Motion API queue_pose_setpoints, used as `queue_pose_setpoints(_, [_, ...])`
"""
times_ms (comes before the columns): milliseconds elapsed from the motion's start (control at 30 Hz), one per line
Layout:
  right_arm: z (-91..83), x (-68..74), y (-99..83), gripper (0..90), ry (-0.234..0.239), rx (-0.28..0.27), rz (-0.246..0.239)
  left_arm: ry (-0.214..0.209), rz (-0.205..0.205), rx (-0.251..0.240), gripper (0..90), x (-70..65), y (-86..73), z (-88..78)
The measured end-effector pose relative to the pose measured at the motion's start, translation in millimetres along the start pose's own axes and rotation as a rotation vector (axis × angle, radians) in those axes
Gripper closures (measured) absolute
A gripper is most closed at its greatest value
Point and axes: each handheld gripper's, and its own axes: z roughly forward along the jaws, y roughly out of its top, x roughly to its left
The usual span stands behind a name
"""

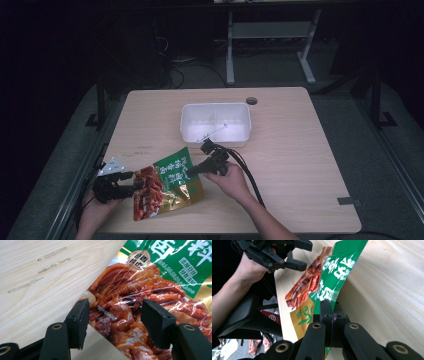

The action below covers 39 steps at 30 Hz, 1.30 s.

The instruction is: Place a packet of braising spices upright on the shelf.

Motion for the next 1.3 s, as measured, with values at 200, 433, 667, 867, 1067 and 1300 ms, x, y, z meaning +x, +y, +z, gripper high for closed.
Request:
queue_pose_setpoints(200, [-13.9, 11.7, 10.6, 89.5, -0.008, -0.015, -0.04, 0.002, -0.015, -0.009, 38.9, 2.4, -1.2, -0.8])
queue_pose_setpoints(433, [-27.0, 26.0, 21.5, 89.6, 0.011, -0.03, -0.066, 0.009, -0.022, -0.013, 38.9, 3.8, -1.7, -1.2])
queue_pose_setpoints(667, [-35.6, 39.0, 32.6, 89.8, 0.045, -0.035, -0.08, 0.011, -0.024, -0.015, 38.9, 4.3, -2.0, -1.4])
queue_pose_setpoints(867, [-44.5, 54.9, 42.9, 89.8, 0.038, -0.03, -0.113, 0.011, -0.026, -0.015, 38.9, 4.5, -2.1, -1.1])
queue_pose_setpoints(1067, [-52.7, 76.5, 52.8, 89.9, 0.022, -0.014, -0.151, 0.012, -0.026, -0.017, 38.7, 4.3, -2.1, -1.2])
queue_pose_setpoints(1300, [-64.9, 94.5, 63.1, 89.9, -0.001, 0.007, -0.177, 0.015, -0.028, -0.021, 38.4, 4.9, -2.2, -2.0])
